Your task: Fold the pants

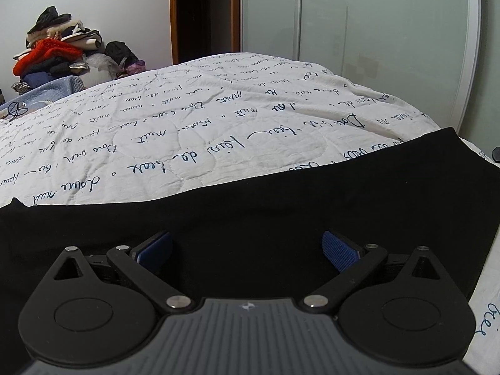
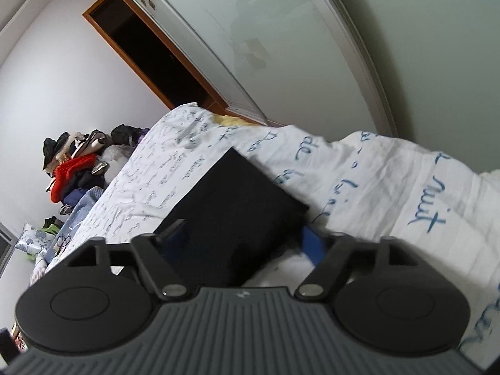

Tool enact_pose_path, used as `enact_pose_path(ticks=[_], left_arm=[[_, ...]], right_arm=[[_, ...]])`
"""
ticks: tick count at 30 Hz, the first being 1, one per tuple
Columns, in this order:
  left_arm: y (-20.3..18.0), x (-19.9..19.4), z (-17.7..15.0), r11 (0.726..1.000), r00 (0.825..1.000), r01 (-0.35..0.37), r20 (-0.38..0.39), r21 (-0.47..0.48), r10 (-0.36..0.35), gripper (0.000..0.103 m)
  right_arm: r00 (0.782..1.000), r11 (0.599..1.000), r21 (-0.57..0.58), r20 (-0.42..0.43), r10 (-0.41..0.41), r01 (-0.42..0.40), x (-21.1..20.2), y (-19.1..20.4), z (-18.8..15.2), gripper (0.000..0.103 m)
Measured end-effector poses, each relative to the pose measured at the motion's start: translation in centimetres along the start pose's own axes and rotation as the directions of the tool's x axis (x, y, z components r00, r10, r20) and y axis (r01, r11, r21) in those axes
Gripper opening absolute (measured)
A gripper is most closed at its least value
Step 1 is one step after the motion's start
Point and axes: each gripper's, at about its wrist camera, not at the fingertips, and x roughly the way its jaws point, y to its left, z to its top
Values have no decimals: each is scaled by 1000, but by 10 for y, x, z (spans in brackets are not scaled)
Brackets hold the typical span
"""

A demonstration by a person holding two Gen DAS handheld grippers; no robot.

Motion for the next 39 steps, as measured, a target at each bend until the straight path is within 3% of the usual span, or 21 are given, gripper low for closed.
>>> enact_pose_path(ticks=[5, 6, 9, 15, 26, 28, 30, 32, 35, 37, 39], left_arm=[[0, 0, 0, 1000, 1000, 0, 0, -1, 0, 103], [0, 0, 0, 1000, 1000, 0, 0, -1, 0, 103], [0, 1, 0, 1000, 1000, 1, 1, -2, -1, 103], [0, 1, 0, 1000, 1000, 0, 2, -1, 0, 103], [0, 1, 0, 1000, 1000, -1, 2, -2, 1, 103], [0, 1, 0, 1000, 1000, 0, 2, -2, 0, 103], [0, 2, 0, 1000, 1000, 0, 2, -2, 0, 103], [0, 2, 0, 1000, 1000, 0, 2, -3, 0, 103], [2, 2, 1, 1000, 1000, 12, 3, -16, -12, 103], [3, 1, 2, 1000, 1000, 17, 5, -25, -17, 103], [2, 2, 3, 1000, 1000, 15, 5, -23, -15, 103]], right_arm=[[1000, 999, -44, 0, -1, 1, 13, 12, 0, 87], [1000, 999, -44, 7, 6, -6, 18, 12, 2, 82], [999, 998, -48, 14, -31, 32, 27, 17, 6, 51], [997, 991, -106, 28, -77, 80, 25, 20, 3, 27], [996, 987, -131, 32, -85, 88, 25, 19, 3, 27], [994, 981, -160, 47, -101, 107, 23, 23, 2, 19], [991, 971, -205, 67, -111, 123, 20, 30, 1, 19], [989, 951, -274, 87, -123, 143, 17, 41, -2, 14], [982, 890, -418, 129, -140, 182, 13, 65, -11, 14], [972, 809, -542, 173, -160, 229, 12, 87, -24, 14], [961, 702, -658, 217, -170, 272, 12, 107, -42, 13]])
